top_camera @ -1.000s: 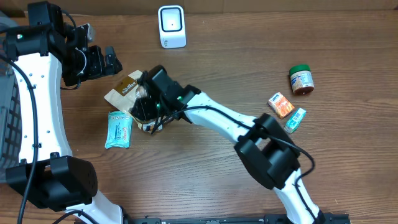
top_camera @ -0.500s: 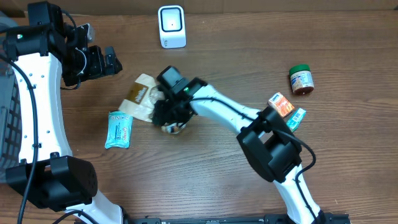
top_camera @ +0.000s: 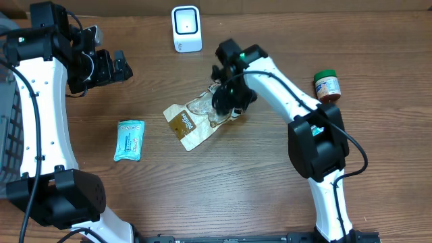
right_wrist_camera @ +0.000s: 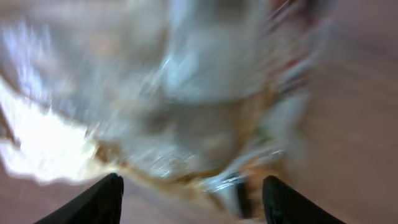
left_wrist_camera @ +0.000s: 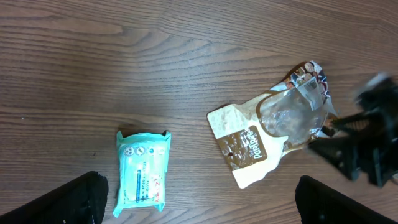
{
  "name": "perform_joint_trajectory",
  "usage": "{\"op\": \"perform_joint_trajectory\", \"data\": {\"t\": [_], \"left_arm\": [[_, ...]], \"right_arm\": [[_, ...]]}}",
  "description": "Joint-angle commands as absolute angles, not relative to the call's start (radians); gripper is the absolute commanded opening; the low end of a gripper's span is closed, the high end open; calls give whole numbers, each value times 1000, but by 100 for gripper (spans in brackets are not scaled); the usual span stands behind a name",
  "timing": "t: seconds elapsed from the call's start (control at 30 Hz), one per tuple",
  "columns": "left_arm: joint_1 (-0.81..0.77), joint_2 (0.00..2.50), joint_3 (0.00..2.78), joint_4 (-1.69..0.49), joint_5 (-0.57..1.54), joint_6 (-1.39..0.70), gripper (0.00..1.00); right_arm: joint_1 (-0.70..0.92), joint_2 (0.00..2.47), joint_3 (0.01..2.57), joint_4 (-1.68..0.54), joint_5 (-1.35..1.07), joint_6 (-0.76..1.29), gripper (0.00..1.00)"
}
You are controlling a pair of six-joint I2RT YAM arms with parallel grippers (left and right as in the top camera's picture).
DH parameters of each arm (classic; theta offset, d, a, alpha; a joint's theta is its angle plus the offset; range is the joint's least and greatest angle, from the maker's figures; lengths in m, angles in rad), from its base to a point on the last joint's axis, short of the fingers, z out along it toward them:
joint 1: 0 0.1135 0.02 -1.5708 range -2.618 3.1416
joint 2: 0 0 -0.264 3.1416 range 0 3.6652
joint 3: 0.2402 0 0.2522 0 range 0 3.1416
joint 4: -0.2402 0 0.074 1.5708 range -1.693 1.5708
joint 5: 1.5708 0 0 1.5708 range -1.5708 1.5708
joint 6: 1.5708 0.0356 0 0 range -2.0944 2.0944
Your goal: Scan the item barcode
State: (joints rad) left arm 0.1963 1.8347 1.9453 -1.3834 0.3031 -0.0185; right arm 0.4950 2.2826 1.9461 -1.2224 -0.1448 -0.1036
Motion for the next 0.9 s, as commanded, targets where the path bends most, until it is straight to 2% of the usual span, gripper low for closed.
{"op": "perform_joint_trajectory", "data": {"t": [0.0, 0.13, 0.23, 0.37, 0.5, 0.7, 0.87], "left_arm": [[189, 1811, 1950, -1383, 304, 1, 100], [189, 1811, 1950, -1383, 304, 1, 99], [189, 1811, 1950, -1383, 304, 1, 100], [191, 1811, 1950, -1383, 304, 1, 100], [191, 1811, 1950, -1383, 304, 1, 100], [187, 1811, 1950, -1383, 304, 1, 99], [190, 1811, 1950, -1383, 304, 1, 100]], "right_arm": [[430, 2278, 2043, -1165, -30, 60, 69], [377, 2286, 2048, -1074, -25, 411, 57], [365, 2317, 2043, -1039, 10, 533, 53], [376, 2354, 2021, -973, 7, 554, 51], [409, 2387, 2021, -923, 6, 534, 48], [484, 2414, 2021, -865, -109, 252, 47], [538, 2416, 2022, -830, -305, 47, 47]]}}
